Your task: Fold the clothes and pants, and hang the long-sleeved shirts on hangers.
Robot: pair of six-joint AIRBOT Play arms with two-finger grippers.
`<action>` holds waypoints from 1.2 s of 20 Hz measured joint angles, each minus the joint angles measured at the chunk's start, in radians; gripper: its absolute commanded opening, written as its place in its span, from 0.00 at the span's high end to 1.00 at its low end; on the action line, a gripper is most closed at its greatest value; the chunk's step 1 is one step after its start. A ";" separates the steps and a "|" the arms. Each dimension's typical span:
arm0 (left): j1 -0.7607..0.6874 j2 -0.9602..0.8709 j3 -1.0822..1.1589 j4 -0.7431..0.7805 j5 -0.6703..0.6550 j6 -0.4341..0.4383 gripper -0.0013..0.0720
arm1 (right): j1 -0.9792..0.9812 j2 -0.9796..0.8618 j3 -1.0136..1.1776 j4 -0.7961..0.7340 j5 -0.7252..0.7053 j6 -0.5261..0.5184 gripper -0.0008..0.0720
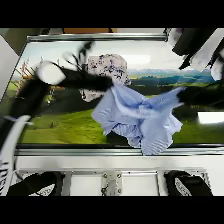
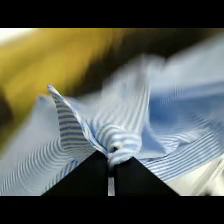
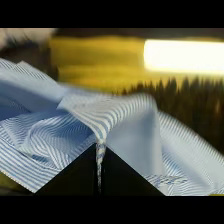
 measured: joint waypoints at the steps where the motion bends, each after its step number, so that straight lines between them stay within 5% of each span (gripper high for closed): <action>1: 0.016 0.036 0.107 -0.001 -0.006 0.000 0.97 | -0.004 -0.015 0.118 0.021 0.002 0.000 0.97; 6: 0.015 0.179 0.508 -0.005 0.058 -0.008 0.97 | -0.013 -0.090 0.652 0.148 -0.019 0.020 0.97; 15: -0.018 0.391 0.347 0.071 0.325 -0.031 0.97 | -0.014 -0.091 0.797 0.275 -0.086 0.102 0.97; 21: -0.012 0.215 0.326 0.408 0.027 -0.201 0.97 | -0.014 -0.264 0.644 0.153 0.123 0.125 0.97; 24: 0.009 0.085 0.298 0.434 -0.201 -0.210 0.97 | -0.011 -0.384 0.620 0.037 0.269 0.103 0.97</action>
